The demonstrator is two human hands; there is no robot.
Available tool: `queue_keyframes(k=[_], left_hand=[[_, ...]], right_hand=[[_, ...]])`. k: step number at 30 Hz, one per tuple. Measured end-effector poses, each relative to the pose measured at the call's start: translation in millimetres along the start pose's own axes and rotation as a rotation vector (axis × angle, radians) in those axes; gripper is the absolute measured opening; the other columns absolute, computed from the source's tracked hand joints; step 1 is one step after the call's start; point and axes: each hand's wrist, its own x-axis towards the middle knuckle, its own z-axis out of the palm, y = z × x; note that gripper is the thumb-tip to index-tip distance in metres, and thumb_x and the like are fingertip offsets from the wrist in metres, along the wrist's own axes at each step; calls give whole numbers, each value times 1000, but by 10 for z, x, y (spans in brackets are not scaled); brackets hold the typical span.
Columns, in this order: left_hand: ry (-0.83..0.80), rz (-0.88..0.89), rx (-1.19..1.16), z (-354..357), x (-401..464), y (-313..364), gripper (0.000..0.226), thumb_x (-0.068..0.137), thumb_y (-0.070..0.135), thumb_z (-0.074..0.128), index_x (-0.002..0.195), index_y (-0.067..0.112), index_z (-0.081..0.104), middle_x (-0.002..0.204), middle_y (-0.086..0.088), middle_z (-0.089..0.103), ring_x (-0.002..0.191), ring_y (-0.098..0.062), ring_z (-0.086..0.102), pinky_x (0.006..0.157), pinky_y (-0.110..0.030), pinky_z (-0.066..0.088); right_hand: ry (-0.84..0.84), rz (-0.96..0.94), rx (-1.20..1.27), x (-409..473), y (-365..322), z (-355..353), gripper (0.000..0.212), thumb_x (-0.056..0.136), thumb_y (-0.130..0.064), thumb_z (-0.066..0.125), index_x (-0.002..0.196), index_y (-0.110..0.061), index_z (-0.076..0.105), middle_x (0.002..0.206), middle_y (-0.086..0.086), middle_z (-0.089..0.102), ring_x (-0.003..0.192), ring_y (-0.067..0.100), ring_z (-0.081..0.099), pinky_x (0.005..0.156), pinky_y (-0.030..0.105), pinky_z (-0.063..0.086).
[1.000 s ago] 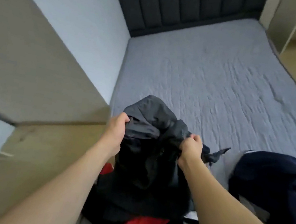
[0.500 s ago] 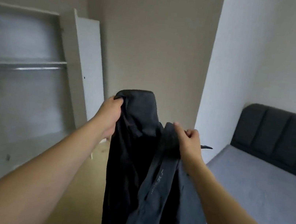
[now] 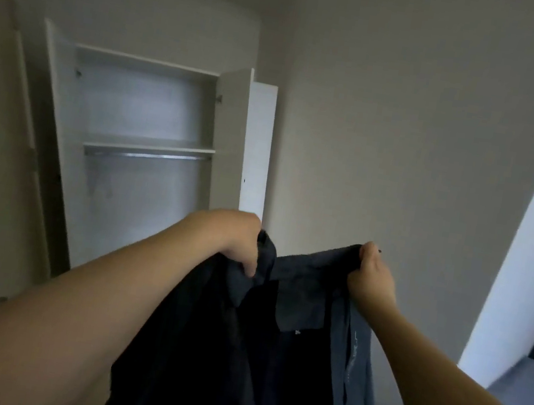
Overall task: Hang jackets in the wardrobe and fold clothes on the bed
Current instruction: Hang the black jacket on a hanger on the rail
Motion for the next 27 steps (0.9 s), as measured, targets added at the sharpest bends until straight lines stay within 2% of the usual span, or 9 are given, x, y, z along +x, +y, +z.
queue_keyframes(k=[4, 6, 9, 11, 14, 17, 20, 23, 27], left_hand=[[-100, -35, 136, 223, 414, -464, 21, 86, 20, 65, 104, 9, 65, 84, -2, 55, 75, -22, 56, 58, -28, 42], [-18, -50, -45, 269, 686, -827, 18, 90, 13, 52, 103, 9, 64, 88, -8, 57, 76, -20, 53, 56, -26, 38], [143, -131, -348, 346, 1112, -1404, 14, 93, 21, 43, 90, 19, 57, 102, -8, 40, 98, -23, 39, 80, -31, 38], [269, -207, -558, 407, 1446, -1718, 18, 95, 27, 42, 85, 18, 55, 111, -7, 32, 106, -26, 39, 93, -35, 41], [500, -226, -1008, 465, 1986, -2097, 20, 97, 22, 43, 95, 7, 55, 108, -13, 55, 85, -20, 55, 66, -30, 46], [701, -282, -1151, 401, 2469, -2491, 27, 99, 22, 40, 114, 3, 53, 107, -15, 61, 78, -16, 54, 58, -28, 38], [869, -337, -1212, 216, 2916, -2901, 26, 99, 22, 42, 113, 4, 53, 107, -14, 62, 87, -22, 58, 68, -32, 47], [981, -372, -1303, 60, 3334, -3291, 17, 101, 24, 43, 110, 11, 50, 103, -9, 59, 90, -23, 58, 78, -35, 52], [1034, -350, -1343, 94, 3872, -3712, 8, 101, 23, 43, 105, 16, 47, 94, -1, 55, 81, -14, 55, 65, -28, 46]], right_hand=[[78, -41, 109, 318, -516, 539, 23, 80, 8, 33, 93, -12, 36, 74, 6, 46, 62, 19, 44, 46, 29, 24], [71, 7, 254, 557, -733, 762, 24, 83, 8, 33, 95, -12, 36, 77, 4, 45, 65, 16, 44, 48, 29, 28], [19, 129, 537, 1017, -936, 1086, 20, 89, 3, 33, 101, -13, 32, 83, 1, 38, 75, 19, 40, 56, 32, 32], [56, 87, 592, 1309, -1016, 1330, 12, 93, -13, 42, 101, -14, 33, 84, -1, 38, 82, 21, 40, 60, 31, 32], [-96, -30, 571, 1690, -1135, 1758, 64, 74, -60, 67, 117, -28, 31, 103, -1, 51, 95, 20, 52, 80, 31, 44], [-282, -206, 180, 2116, -1291, 2318, 100, 62, -59, 78, 138, -43, 14, 131, 6, 49, 115, 26, 53, 98, 41, 45], [-329, -202, -116, 2582, -1428, 2905, 65, 76, -29, 67, 132, -19, 36, 125, 12, 53, 100, 30, 57, 83, 37, 49], [-301, -70, 5, 2971, -1578, 3433, 22, 84, -16, 54, 105, -11, 53, 111, 13, 51, 83, 27, 54, 75, 36, 47], [-319, 232, 453, 3385, -1871, 4122, 27, 90, -9, 46, 114, -12, 57, 102, 12, 61, 83, 27, 59, 72, 36, 49]])
